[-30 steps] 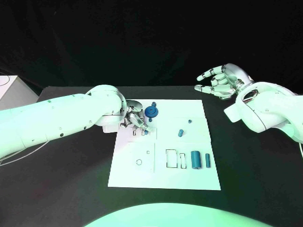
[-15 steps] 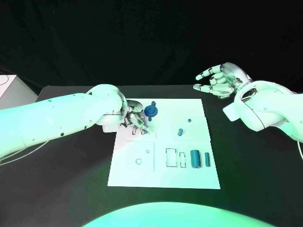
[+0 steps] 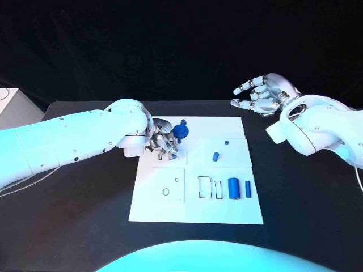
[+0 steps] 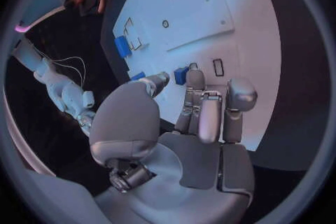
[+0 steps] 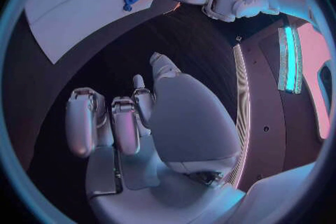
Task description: Assemble the parts on the task board
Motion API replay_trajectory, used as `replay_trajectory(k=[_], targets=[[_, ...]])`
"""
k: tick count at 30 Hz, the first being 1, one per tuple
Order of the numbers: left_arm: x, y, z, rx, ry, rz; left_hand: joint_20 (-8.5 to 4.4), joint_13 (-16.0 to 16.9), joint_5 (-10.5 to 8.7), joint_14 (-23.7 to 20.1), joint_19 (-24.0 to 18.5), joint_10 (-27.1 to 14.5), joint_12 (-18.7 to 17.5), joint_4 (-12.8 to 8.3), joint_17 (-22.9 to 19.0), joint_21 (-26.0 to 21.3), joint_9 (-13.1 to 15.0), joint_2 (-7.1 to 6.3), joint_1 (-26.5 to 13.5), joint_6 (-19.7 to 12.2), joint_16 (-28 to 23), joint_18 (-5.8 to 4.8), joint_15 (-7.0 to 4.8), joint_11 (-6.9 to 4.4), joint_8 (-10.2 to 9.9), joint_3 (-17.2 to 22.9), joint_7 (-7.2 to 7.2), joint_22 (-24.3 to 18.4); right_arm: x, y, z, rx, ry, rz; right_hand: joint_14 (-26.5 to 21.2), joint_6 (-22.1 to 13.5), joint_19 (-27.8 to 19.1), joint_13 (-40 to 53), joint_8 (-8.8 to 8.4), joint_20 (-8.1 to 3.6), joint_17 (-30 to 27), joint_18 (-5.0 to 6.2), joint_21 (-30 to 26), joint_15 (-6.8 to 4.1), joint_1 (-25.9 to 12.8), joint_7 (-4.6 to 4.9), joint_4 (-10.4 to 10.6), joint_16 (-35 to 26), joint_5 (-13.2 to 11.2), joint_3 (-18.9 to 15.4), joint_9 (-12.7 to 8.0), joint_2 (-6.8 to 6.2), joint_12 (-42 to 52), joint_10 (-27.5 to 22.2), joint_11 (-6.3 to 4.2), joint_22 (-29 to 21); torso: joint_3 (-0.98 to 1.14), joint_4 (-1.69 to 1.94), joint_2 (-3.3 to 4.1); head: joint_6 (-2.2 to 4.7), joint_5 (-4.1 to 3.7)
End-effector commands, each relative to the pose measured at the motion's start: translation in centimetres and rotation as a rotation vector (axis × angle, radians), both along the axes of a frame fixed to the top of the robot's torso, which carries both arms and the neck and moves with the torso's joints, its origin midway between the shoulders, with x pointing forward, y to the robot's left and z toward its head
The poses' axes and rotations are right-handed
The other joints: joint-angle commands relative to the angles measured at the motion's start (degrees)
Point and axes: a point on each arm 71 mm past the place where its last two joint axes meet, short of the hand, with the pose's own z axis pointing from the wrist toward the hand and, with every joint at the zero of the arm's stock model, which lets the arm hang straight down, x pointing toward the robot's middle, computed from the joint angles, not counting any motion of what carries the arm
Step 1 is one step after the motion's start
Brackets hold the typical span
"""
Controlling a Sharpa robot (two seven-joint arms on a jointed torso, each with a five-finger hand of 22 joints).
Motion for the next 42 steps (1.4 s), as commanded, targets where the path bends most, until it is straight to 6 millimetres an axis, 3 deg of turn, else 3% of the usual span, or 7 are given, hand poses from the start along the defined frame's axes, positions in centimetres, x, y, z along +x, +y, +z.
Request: replay_trajectory(k=[1, 7, 21, 28, 36, 42], targets=[[-0.02, -0.09, -0.03, 0.002, 0.013, -0.008, -0.12, 0.1, -0.17, 1.6, 0.2, 0.0, 0.2, 0.0, 4.6, 0.3, 0.2, 0.45, 0.6, 0.0, 0.4, -0.68, -0.36, -0.45, 0.3, 0.4, -0.44, 0.1, -0.05, 0.24, 0.0, -0.01, 0.001, 0.021, 5.0, -0.3, 0.7, 1.1, -0.16, -0.12, 11.9, 1.13, -0.2, -0.12, -0.2, -0.02, 0.0, -0.2, 0.2, 0.3, -0.1, -0.26, -0.3, -0.4, -0.18, 7.0, 0.02, 0.06, -0.02, -0.16, -0.08], [-0.09, -0.08, -0.1, -0.004, 0.03, -0.009, -0.22, 0.1, -0.17, 1.6, 0.1, -0.1, 0.2, -0.6, 4.6, 0.5, 1.0, 1.62, 1.7, -0.2, 0.4, -0.69, -0.49, -0.62, 0.6, 1.6, -0.61, 0.3, -0.03, 0.25, -0.04, -0.012, 0.005, 0.022, 5.0, -0.3, 0.6, 1.2, -0.14, -0.11, 11.9, 1.14, -0.2, -0.12, -0.3, -0.02, 0.0, -0.2, 0.2, 0.4, -0.1, -0.24, -0.3, -0.3, -0.18, 7.0, 0.0, 0.03, -0.01, -0.27, -0.11], [-0.22, -0.26, -0.31, 0.004, 0.062, -0.031, -0.72, 0.0, -0.18, 1.8, 0.0, 0.0, -0.2, -6.0, 5.2, 1.0, 4.1, 3.18, 5.6, -0.6, 0.7, -0.76, -1.17, -1.42, 2.1, 8.4, -1.5, 1.0, -0.03, 0.43, -0.11, -0.014, 0.012, 0.03, 5.0, -0.3, 0.6, 1.2, -0.09, -0.11, 11.9, 1.16, -0.3, -0.12, -0.3, -0.02, 0.0, -0.2, 0.2, 0.5, -0.1, -0.15, -0.3, -0.3, -0.19, 7.0, 0.05, 0.05, -0.09, -0.53, -0.06], [-0.09, -0.07, -0.36, 0.003, 0.059, -0.023, -0.91, 0.0, -0.18, 1.9, 0.1, 0.3, -0.5, -8.5, 5.4, 1.2, 5.5, 3.18, 5.3, -0.9, 0.8, -0.82, -1.28, -1.52, 2.3, 12.5, -1.56, 1.3, -0.06, 0.49, -0.13, -0.013, 0.015, 0.034, 5.0, -0.2, 0.6, 1.2, -0.06, -0.11, 11.9, 1.17, -0.3, -0.13, -0.4, -0.03, 0.0, -0.2, 0.3, 0.5, -0.1, -0.11, -0.2, -0.2, -0.2, 6.9, 0.08, 0.0, -0.08, -0.54, 0.02], [-0.15, -0.02, -0.15, -0.039, 0.047, 0.009, -1.02, 0.2, -0.14, 2.2, 0.4, 1.1, -0.8, -13.8, 6.1, 1.8, 8.4, 2.95, 3.8, -1.0, 1.1, -0.91, -1.36, -1.55, 3.2, 20.5, -1.44, 2.1, -0.07, 0.47, -0.16, -0.016, 0.016, 0.037, 5.0, -0.2, 0.6, 1.2, -0.06, -0.11, 11.9, 1.17, -0.3, -0.13, -0.4, -0.03, 0.0, -0.2, 0.3, 0.5, -0.1, -0.11, -0.2, -0.2, -0.2, 6.9, 0.04, 0.01, -0.07, -0.43, 0.04], [-0.33, 0.03, 0.1, -0.096, 0.048, 0.048, -1.18, 1.6, 0.14, 3.1, 2.0, 3.1, 0.3, -16.6, 7.6, 3.3, 10.2, 2.67, 2.1, -0.3, 2.1, -1.35, -1.58, -1.73, 3.8, 24.5, -1.59, 4.5, -0.09, 0.42, -0.2, -0.016, 0.019, 0.038, 5.0, -0.2, 0.6, 1.2, -0.06, -0.11, 11.9, 1.17, -0.3, -0.13, -0.4, -0.03, 0.0, -0.2, 0.3, 0.5, -0.1, -0.11, -0.2, -0.2, -0.2, 6.9, 0.05, 0.08, -0.07, -0.43, 0.02]])
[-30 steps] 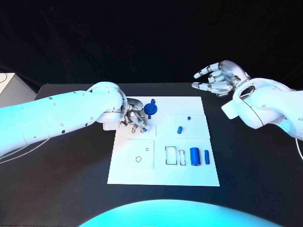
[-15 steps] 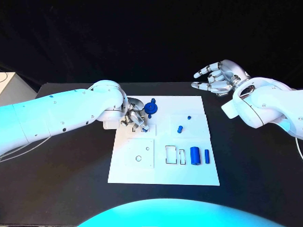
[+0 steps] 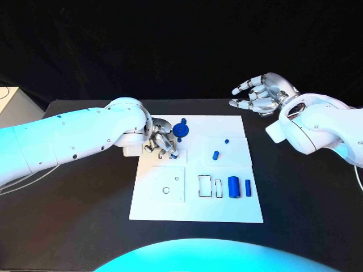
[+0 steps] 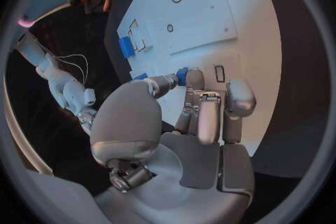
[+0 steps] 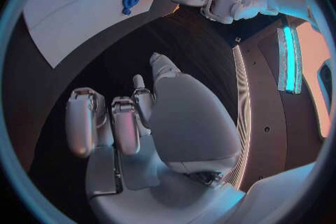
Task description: Assemble the parts on the task board
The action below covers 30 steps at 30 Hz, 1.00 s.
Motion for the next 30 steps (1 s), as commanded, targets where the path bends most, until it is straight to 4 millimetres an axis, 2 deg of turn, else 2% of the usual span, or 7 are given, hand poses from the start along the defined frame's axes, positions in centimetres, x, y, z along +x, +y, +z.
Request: replay_trajectory(k=[1, 2, 7, 15, 25, 28, 30], targets=[[-0.1, -0.2, 0.3, -0.073, 0.002, 0.044, 0.0, 1.3, 0.97, 3.2, 1.5, 1.5, 1.1, -10.0, 8.2, 1.1, 5.7, -0.26, -1.4, 1.0, 1.0, -1.03, -0.65, -0.2, 0.3, 10.8, -0.43, 1.8, -0.1, 0.1, 0.0, -0.01, 0.002, 0.021, 5.0, -0.1, 0.6, 1.2, 0.0, -0.1, 11.9, 1.16, -0.3, -0.13, -0.5, -0.04, 0.1, -0.2, 0.3, 0.4, -0.1, -0.08, -0.2, -0.2, -0.21, 6.9, 0.01, 0.06, 0.03, 0.01, 0.03], [-0.1, -0.2, 0.4, -0.083, 0.0, 0.054, -0.1, 1.7, 1.91, 3.4, 1.8, 2.1, 1.4, -10.4, 8.6, 1.4, 6.0, -0.52, -2.1, 1.3, 1.2, -1.12, -0.76, -0.31, 0.3, 11.6, -0.54, 2.3, -0.1, 0.1, 0.0, -0.01, 0.003, 0.021, 5.0, -0.1, 0.6, 1.2, 0.0, -0.1, 11.9, 1.16, -0.3, -0.13, -0.5, -0.04, 0.1, -0.2, 0.3, 0.4, -0.1, -0.08, -0.2, -0.2, -0.21, 6.9, 0.02, 0.07, 0.04, 0.0, 0.05], [-0.4, 0.3, 0.8, -0.128, -0.019, 0.102, -1.04, 5.1, 13.37, 4.7, 4.7, 6.1, 4.1, -12.5, 11.4, 3.7, 7.6, -2.35, -5.5, 4.0, 3.0, -1.89, -1.76, -1.4, 0.4, 13.1, -1.55, 6.3, 0.0, -0.2, -0.1, -0.01, 0.004, 0.014, 5.0, -0.1, 0.6, 1.1, 0.01, -0.1, 11.8, 1.19, -0.4, -0.13, -0.5, -0.04, 0.1, -0.3, 0.3, 0.4, -0.1, -0.07, -0.3, -0.2, -0.21, 6.8, 0.14, 0.17, 0.0, -0.02, 0.2], [-0.8, 1.1, 1.2, -0.157, -0.06, 0.152, -1.92, 7.1, 22.58, 4.9, 6.1, 8.7, 5.8, -13.6, 11.8, 4.7, 9.0, -3.5, -7.2, 5.9, 3.2, -2.23, -2.67, -2.28, 0.7, 13.1, -2.51, 8.1, 0.2, -0.9, -0.1, -0.01, -0.001, -0.006, 5.0, -0.1, 0.6, 1.1, 0.01, -0.1, 11.8, 1.19, -0.4, -0.13, -0.5, -0.04, 0.1, -0.3, 0.3, 0.4, -0.1, -0.07, -0.3, -0.2, -0.21, 6.8, 0.43, 0.35, -0.32, -0.21, 0.49], [-1.3, 2.3, 0.9, -0.141, -0.164, 0.201, -2.13, 7.8, 24.51, 5.1, 7.2, 9.5, 6.4, -13.9, 12.3, 5.5, 9.4, -3.81, -7.5, 6.4, 3.6, -2.6, -2.91, -2.55, 0.9, 12.9, -2.8, 9.8, 0.8, -2.2, 0.0, -0.006, -0.026, -0.047, 4.5, -0.1, -0.2, 0.0, 0.1, -0.11, 10.4, 1.6, -2.2, -0.15, -0.7, -0.07, 0.0, -1.1, 0.5, 0.6, -0.1, -0.22, -1.2, -1.3, -0.24, 5.7, 1.13, 1.04, -1.18, -1.02, 0.59], [-1.4, 2.5, 0.6, -0.136, -0.196, 0.218, -2.15, 7.9, 24.6, 5.1, 7.3, 9.6, 6.5, -13.9, 12.4, 5.5, 9.5, -3.84, -7.5, 6.5, 3.6, -2.63, -2.93, -2.58, 0.9, 12.9, -2.82, 10.0, 1.2, -2.6, 0.1, 0.008, -0.043, -0.062, 2.4, -0.1, -4.0, -6.7, 0.7, -0.35, 4.5, 3.4, -11.2, -0.44, -1.1, -0.28, 0.0, -5.2, 0.8, 2.1, -0.3, -0.89, -7.1, -6.9, -0.49, -0.1, 1.31, 1.24, -1.55, -1.4, 0.69], [-1.4, 2.6, 0.5, -0.132, -0.214, 0.225, -2.19, 8.1, 24.8, 5.2, 7.6, 9.8, 6.7, -14.0, 12.5, 5.7, 9.5, -3.91, -7.5, 6.6, 3.7, -2.71, -2.98, -2.64, 1.0, 13.0, -2.89, 10.3, 1.5, -2.8, 0.2, 0.024, -0.056, -0.074, -0.7, -0.7, -8.4, -14.8, 0.97, -0.45, -2.9, 5.37, -22.3, -0.47, -1.1, -0.27, 0.0, -11.2, 1.0, 3.6, -0.5, -1.42, -14.5, -13.4, -0.48, -7.2, 1.4, 1.38, -1.77, -1.4, 0.75]])
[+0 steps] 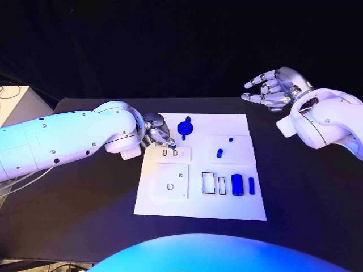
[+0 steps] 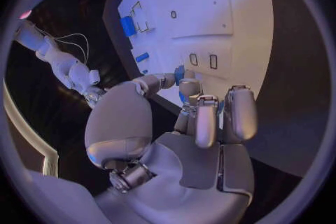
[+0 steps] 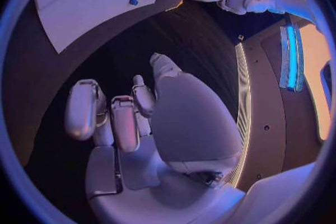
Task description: Assemble the parts on the task board
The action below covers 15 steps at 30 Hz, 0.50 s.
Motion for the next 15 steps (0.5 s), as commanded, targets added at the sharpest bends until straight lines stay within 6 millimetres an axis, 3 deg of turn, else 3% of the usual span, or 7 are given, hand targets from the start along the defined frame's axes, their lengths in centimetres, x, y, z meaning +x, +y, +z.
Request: replay_trajectory(k=[1, 2, 4, 5, 9, 12, 15], targets=[[0.3, 0.0, 0.3, -0.003, -0.097, 0.039, -0.16, 0.2, 0.44, 5.1, 0.5, 0.8, 0.4, -11.4, 12.5, 0.4, 1.8, 0.4, 0.0, 2.7, 0.3, -0.47, -0.42, -0.24, 0.3, 11.0, -2.29, 0.3, 0.4, -0.2, 0.4, 0.044, -0.051, -0.009, -3.1, -0.7, -6.1, -11.2, 0.44, 0.0, -7.6, 2.7, -14.7, -0.48, 0.1, 0.06, 0.0, -8.4, 0.5, 1.7, -0.2, -0.59, -10.4, -9.3, -0.13, -9.1, 0.32, 0.44, -0.65, -0.19, 0.14], [0.2, 0.0, 0.1, 0.0, -0.102, 0.041, -0.18, 0.4, 0.51, 5.1, 0.6, 0.9, 0.5, -11.4, 12.5, 0.4, 1.9, 0.36, 0.0, 2.7, 0.3, -0.5, -0.44, -0.26, 0.3, 11.0, -2.31, 0.4, 0.6, -0.4, 0.5, 0.066, -0.07, -0.018, -6.1, -1.2, -9.7, -18.2, 0.81, 0.04, -13.9, 4.24, -25.0, -0.32, 0.2, 0.18, 0.0, -14.5, 0.7, 3.2, -0.2, -1.11, -16.8, -13.7, -0.13, -16.0, 0.42, 0.51, -0.77, -0.19, 0.23], [0.1, -0.1, -0.3, 0.005, -0.105, 0.043, -0.2, 0.4, 0.55, 5.1, 0.7, 0.9, 0.5, -11.4, 12.5, 0.5, 1.9, 0.34, 0.0, 2.8, 0.3, -0.52, -0.45, -0.28, 0.4, 11.0, -2.33, 0.5, 1.0, -0.5, 0.7, 0.099, -0.092, -0.028, -14.9, -1.6, -13.3, -24.8, 1.91, 0.47, -29.8, 4.97, -36.1, 0.05, 1.2, 0.56, -0.1, -32.6, 1.1, 7.1, -0.1, -2.15, -23.4, -15.3, 0.43, -23.9, 0.55, 0.56, -0.97, -0.19, 0.34], [0.1, -0.1, -0.3, 0.006, -0.105, 0.043, -0.2, 0.4, 0.55, 5.1, 0.7, 0.9, 0.5, -11.4, 12.5, 0.5, 1.9, 0.34, 0.0, 2.8, 0.3, -0.52, -0.45, -0.28, 0.4, 11.0, -2.33, 0.5, 1.2, -0.7, 0.8, 0.121, -0.104, -0.034, -15.1, -1.7, -13.3, -27.1, 2.14, 0.59, -30.7, 4.93, -37.7, 0.2, 1.4, 0.41, -0.1, -34.7, 1.0, 8.5, -0.2, -2.57, -25.4, -14.4, 0.81, -25.3, 0.62, 0.59, -1.06, -0.19, 0.33], [-0.1, -0.4, -1.0, 0.016, -0.107, 0.041, -0.21, 0.4, 0.58, 5.0, 0.8, 1.0, 0.5, -11.4, 12.4, 0.5, 1.9, 0.31, 0.0, 2.8, 0.2, -0.55, -0.47, -0.29, 0.4, 11.1, -2.34, 0.6, 2.4, -1.1, 1.1, 0.192, -0.143, -0.04, -22.5, -2.9, -20.1, -40.8, 1.86, 2.71, -37.3, 4.35, -47.7, 2.86, 2.2, 2.41, -1.0, -50.9, -0.5, 15.5, -0.9, -4.55, -39.8, -17.0, 3.1, -32.9, 0.83, 0.74, -1.4, -0.19, 0.17], [-0.1, -0.7, -1.5, 0.022, -0.105, 0.037, -0.22, 0.5, 0.6, 5.0, 0.8, 1.0, 0.6, -11.5, 12.3, 0.6, 1.9, 0.3, 0.0, 2.8, 0.2, -0.57, -0.48, -0.3, 0.4, 11.1, -2.35, 0.7, 2.9, -1.2, 1.2, 0.215, -0.156, -0.037, -25.6, -3.1, -22.9, -48.4, 1.33, 4.95, -43.0, 4.35, -53.9, 4.98, 0.2, 3.41, -1.8, -60.5, -0.6, 17.8, -1.5, -5.04, -45.6, -17.0, 4.41, -39.1, 0.93, 0.79, -1.51, -0.19, 0.09], [-0.2, -1.0, -1.8, 0.027, -0.099, 0.03, -0.22, 0.5, 0.6, 5.0, 0.8, 1.0, 0.6, -11.5, 12.3, 0.6, 1.9, 0.3, 0.0, 2.8, 0.2, -0.57, -0.48, -0.3, 0.4, 11.1, -2.35, 0.7, 3.2, -1.3, 1.3, 0.227, -0.167, -0.036, -25.9, -2.8, -23.0, -54.4, 0.83, 6.74, -47.4, 4.97, -58.7, 6.03, -1.2, 3.85, -3.7, -66.6, -0.5, 19.3, -1.9, -4.84, -48.8, -15.5, 4.99, -45.8, 0.98, 0.76, -1.53, -0.19, 0.09]])
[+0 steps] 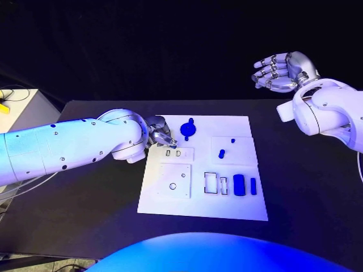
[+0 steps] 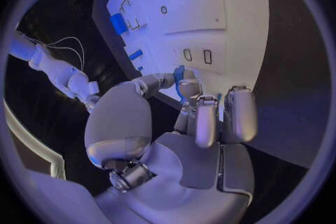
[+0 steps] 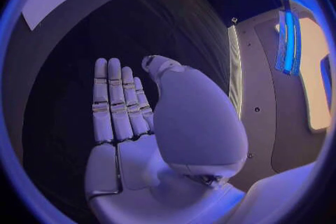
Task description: Assemble the parts on the task board
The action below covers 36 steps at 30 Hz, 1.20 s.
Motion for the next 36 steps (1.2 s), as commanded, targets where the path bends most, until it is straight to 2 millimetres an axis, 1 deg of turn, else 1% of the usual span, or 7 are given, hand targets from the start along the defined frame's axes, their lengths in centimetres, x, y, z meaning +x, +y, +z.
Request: replay_trajectory(k=[1, 7, 11, 16, 23, 28, 36], targets=[[0.1, -0.4, -0.2, 0.004, -0.028, -0.003, -0.02, 0.0, 0.33, 5.2, 0.2, 0.3, 0.3, -11.5, 12.3, 0.4, 1.0, 0.51, 0.2, 2.3, 0.2, -0.58, -0.27, -0.01, 0.4, 11.1, -1.84, 0.0, 0.3, 0.0, 0.5, 0.075, -0.056, 0.023, 0.1, 0.1, 0.6, -4.6, -0.65, 1.13, -3.3, 0.24, -3.1, 0.53, -1.5, 2.32, -1.5, -4.3, -0.1, 1.2, -0.4, 0.25, -2.4, 1.3, 0.45, -5.1, 0.18, 0.01, -0.21, 0.0, 0.02], [-0.1, -1.0, -0.6, 0.006, -0.026, -0.012, -0.02, 0.0, 0.33, 5.2, 0.2, 0.3, 0.3, -11.5, 12.3, 0.4, 1.0, 0.51, 0.2, 2.3, 0.2, -0.58, -0.27, -0.01, 0.4, 11.1, -1.84, 0.0, 0.6, 0.1, 0.5, 0.098, -0.055, 0.02, -0.2, 1.3, -0.2, -10.3, -2.05, 1.88, -7.7, 0.32, -3.5, 1.25, -3.5, 2.28, -3.7, -8.8, 0.0, 2.6, -1.1, 0.66, -7.1, 2.9, 0.82, -12.1, 0.18, -0.08, -0.16, 0.0, -0.1], [-0.1, -1.3, -0.9, 0.015, -0.02, -0.024, -0.04, 0.2, 0.38, 5.2, 0.3, 0.4, 0.4, -11.5, 12.4, 0.4, 1.1, 0.47, 0.2, 2.4, 0.2, -0.6, -0.3, -0.03, 0.4, 11.1, -1.87, 0.2, 0.7, 0.3, 0.5, 0.111, -0.052, 0.027, 0.0, 1.6, -0.2, -11.2, -2.79, 2.03, -9.4, 0.33, -3.5, 1.41, -4.0, 2.25, -4.7, -10.1, -0.2, 3.0, -1.4, 0.94, -9.3, 3.5, 0.9, -14.6, 0.14, 0.07, -0.06, 0.0, -0.33], [-0.2, -1.7, -1.2, 0.037, 0.001, -0.052, -0.06, 0.2, 0.41, 5.2, 0.3, 0.4, 0.4, -11.5, 12.3, 0.4, 1.1, 0.47, 0.2, 2.4, 0.2, -0.6, -0.31, -0.05, 0.4, 11.1, -1.88, 0.2, 0.9, 0.4, 0.5, 0.117, -0.045, 0.021, 0.1, 1.5, -0.2, -11.2, -3.27, 2.14, -10.1, 0.32, -3.5, 1.54, -4.4, 2.51, -5.1, -10.6, -0.3, 3.0, -1.5, 1.01, -10.3, 3.7, 1.08, -15.7, 0.06, 0.02, -0.03, 0.0, -0.48], [0.2, -1.9, -1.4, 0.055, 0.008, -0.062, -0.07, 0.2, 0.43, 5.2, 0.4, 0.5, 0.4, -11.5, 12.3, 0.5, 1.1, 0.48, 0.2, 2.4, 0.2, -0.62, -0.32, -0.05, 0.4, 11.1, -1.89, 0.3, 1.0, 0.3, 0.5, 0.117, -0.04, 0.015, -0.1, 1.6, -0.4, -11.2, -3.72, 2.32, -10.9, 0.29, -3.5, 1.75, -5.0, 2.72, -5.5, -11.2, -0.2, 2.9, -1.7, 1.02, -11.2, 3.8, 1.28, -16.9, 0.09, 0.05, 0.04, 0.0, -0.67], [0.3, -1.9, -1.6, 0.062, 0.011, -0.062, -0.08, 0.3, 0.45, 5.2, 0.4, 0.5, 0.5, -11.5, 12.3, 0.5, 1.1, 0.49, 0.2, 2.4, 0.2, -0.63, -0.32, -0.06, 0.4, 11.1, -1.89, 0.3, 1.1, 0.4, 0.5, 0.118, -0.04, 0.017, -0.4, 1.7, -0.8, -11.2, -4.0, 2.49, -11.6, 0.27, -3.6, 1.92, -5.2, 2.73, -5.9, -11.8, -0.2, 2.9, -1.8, 1.16, -11.9, 3.9, 1.35, -17.9, 0.01, -0.04, 0.12, 0.0, -0.81], [0.4, -1.9, -1.8, 0.071, 0.02, -0.067, -0.1, 0.2, 0.5, 5.2, 0.4, 0.5, 0.4, -11.5, 12.3, 0.5, 1.1, 0.5, 0.1, 2.4, 0.2, -0.62, -0.34, -0.07, 0.4, 11.2, -1.9, 0.3, 1.1, 0.4, 0.5, 0.12, -0.037, 0.021, -0.4, 1.7, -0.8, -11.2, -4.05, 2.51, -11.7, 0.28, -3.5, 1.93, -5.2, 2.73, -6.0, -11.8, -0.1, 2.9, -1.8, 1.18, -12.0, 3.9, 1.36, -18.0, 0.11, 0.02, 0.07, 0.0, -0.92]])
